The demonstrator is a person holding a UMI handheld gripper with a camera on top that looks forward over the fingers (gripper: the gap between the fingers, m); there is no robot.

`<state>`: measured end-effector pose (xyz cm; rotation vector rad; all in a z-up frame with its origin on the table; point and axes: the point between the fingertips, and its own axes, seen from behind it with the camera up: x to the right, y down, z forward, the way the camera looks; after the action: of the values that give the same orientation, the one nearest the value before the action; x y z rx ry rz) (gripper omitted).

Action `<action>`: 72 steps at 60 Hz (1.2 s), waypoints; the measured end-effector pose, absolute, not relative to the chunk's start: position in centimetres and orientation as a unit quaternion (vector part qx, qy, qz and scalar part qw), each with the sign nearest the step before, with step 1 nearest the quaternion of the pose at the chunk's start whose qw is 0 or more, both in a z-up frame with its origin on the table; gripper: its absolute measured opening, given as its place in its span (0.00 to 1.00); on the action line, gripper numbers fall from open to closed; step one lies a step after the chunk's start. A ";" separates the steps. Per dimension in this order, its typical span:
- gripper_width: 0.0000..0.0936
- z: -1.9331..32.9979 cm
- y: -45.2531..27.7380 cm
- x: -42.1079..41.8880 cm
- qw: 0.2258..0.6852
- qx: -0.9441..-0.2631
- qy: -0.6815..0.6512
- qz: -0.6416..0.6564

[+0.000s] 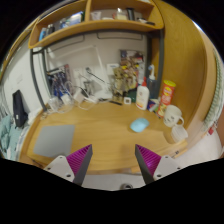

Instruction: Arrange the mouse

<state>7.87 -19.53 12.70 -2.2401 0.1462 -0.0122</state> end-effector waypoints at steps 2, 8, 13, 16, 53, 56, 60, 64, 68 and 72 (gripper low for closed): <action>0.92 10.9 -19.6 9.7 0.425 -0.903 0.063 -0.009; 0.91 6.7 -19.6 14.1 0.398 -0.914 0.081 -0.021; 0.91 4.0 -18.6 17.5 0.378 -0.920 0.095 -0.029; 0.91 2.8 -17.4 18.9 0.371 -0.923 0.100 -0.030; 0.87 -1.9 0.4 21.9 0.327 -0.944 0.048 -0.001; 0.84 -1.9 1.1 21.7 0.330 -0.943 0.034 -0.005; 0.75 -1.9 1.8 21.3 0.337 -0.941 0.022 0.000; 0.67 -1.8 2.3 20.8 0.347 -0.938 0.011 0.002; 0.56 -1.8 2.6 20.2 0.358 -0.934 0.005 0.005; 0.55 -1.8 2.6 20.2 0.367 -0.930 0.010 -0.004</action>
<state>20.17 2.55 -1.76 -2.3905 0.0246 -0.0104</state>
